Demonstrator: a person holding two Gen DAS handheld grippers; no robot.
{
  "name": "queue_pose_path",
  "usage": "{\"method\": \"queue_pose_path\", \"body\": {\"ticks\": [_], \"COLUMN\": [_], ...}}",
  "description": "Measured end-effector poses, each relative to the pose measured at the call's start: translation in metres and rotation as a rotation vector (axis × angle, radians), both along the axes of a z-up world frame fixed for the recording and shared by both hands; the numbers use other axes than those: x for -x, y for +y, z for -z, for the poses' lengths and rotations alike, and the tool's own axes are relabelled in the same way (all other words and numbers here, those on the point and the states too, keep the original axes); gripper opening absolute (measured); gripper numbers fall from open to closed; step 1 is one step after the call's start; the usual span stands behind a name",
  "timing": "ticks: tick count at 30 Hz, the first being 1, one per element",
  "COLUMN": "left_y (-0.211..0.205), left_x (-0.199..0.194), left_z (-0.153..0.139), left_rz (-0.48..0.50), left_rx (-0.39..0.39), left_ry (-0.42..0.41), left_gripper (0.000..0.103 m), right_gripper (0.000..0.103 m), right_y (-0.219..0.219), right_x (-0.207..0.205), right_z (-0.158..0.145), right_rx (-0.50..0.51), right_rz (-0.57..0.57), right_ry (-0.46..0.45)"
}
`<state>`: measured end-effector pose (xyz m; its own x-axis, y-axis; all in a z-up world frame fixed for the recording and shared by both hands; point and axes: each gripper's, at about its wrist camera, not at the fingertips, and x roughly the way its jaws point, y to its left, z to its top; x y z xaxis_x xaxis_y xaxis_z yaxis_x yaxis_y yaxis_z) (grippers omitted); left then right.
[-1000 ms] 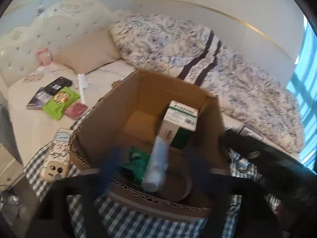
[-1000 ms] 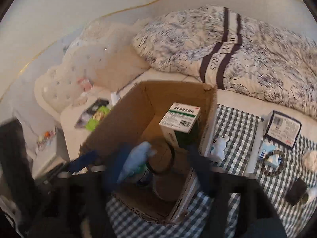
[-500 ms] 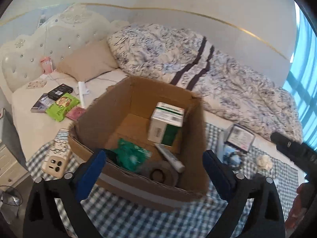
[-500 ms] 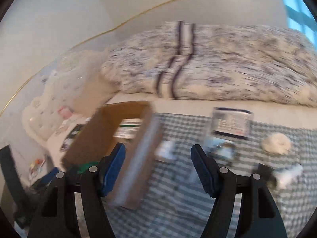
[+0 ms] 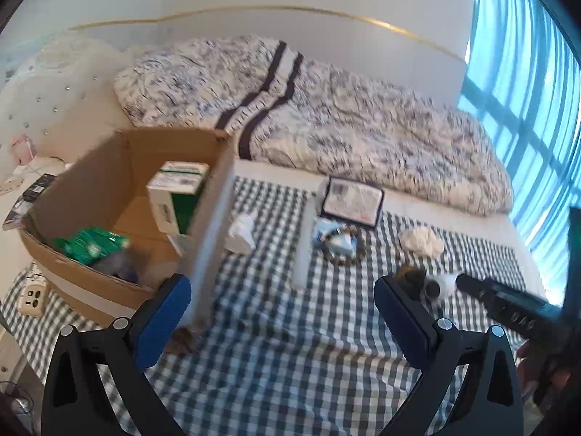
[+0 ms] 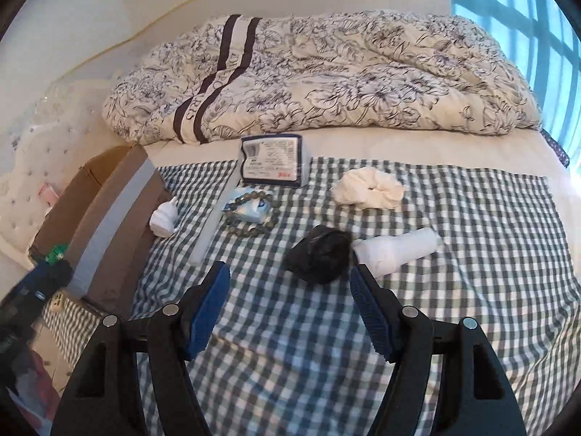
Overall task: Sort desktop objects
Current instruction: 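Move both tools back over the items on the cloth, then grasp the white lace scrunchie with the right tool while the left tool grasps the white foam strip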
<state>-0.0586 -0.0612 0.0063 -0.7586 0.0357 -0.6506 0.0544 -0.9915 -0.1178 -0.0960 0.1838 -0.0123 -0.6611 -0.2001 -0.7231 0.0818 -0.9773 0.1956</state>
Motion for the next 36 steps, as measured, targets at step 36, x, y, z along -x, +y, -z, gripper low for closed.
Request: {"method": "queue_pose_path", "body": {"ticks": [36], "left_y": [0.028], "left_x": [0.166], "left_z": [0.147], "left_rz": [0.053], "left_rx": [0.007], "left_ry": [-0.173], "left_gripper": [0.103], "right_gripper": [0.068], "right_y": [0.034], "right_x": [0.151], "right_z": [0.075], "right_rx": [-0.107], "right_rz": [0.125], "right_ry": [-0.054]}}
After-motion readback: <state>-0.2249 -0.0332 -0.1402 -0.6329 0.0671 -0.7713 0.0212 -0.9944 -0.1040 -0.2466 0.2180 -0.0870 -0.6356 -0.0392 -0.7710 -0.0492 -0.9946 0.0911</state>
